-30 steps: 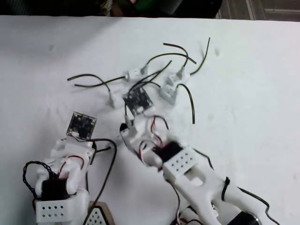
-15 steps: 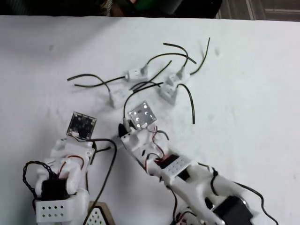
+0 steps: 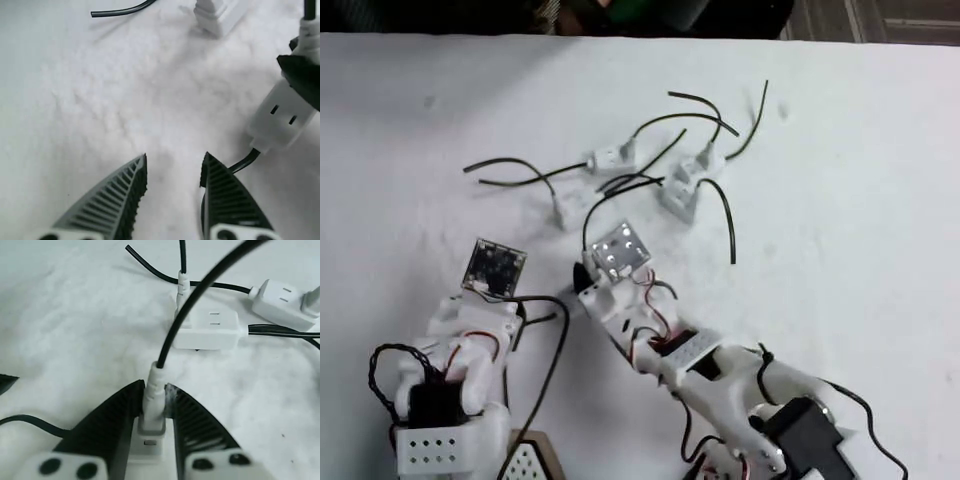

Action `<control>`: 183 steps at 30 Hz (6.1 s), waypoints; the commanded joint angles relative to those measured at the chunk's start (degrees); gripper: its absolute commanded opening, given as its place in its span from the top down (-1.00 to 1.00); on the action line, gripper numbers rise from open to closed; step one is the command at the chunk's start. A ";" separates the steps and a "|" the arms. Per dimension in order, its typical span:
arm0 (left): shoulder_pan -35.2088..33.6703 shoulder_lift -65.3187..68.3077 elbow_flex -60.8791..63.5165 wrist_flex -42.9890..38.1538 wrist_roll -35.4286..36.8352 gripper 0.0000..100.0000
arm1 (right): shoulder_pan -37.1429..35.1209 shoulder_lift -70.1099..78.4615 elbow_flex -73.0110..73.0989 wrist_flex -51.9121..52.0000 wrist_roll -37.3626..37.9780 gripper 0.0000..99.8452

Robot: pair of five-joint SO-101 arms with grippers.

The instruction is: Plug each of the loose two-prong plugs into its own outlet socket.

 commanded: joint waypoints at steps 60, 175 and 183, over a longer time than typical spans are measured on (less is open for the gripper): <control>-0.40 -0.48 -0.35 -0.09 -0.62 0.63 | -0.31 -17.89 -1.41 50.68 6.59 0.96; -0.40 -0.48 -0.35 0.09 -0.70 0.63 | 2.77 -28.00 0.26 77.49 20.84 0.96; -0.40 -0.48 -0.35 0.09 -0.70 0.63 | 2.77 -33.10 0.00 78.73 20.75 0.90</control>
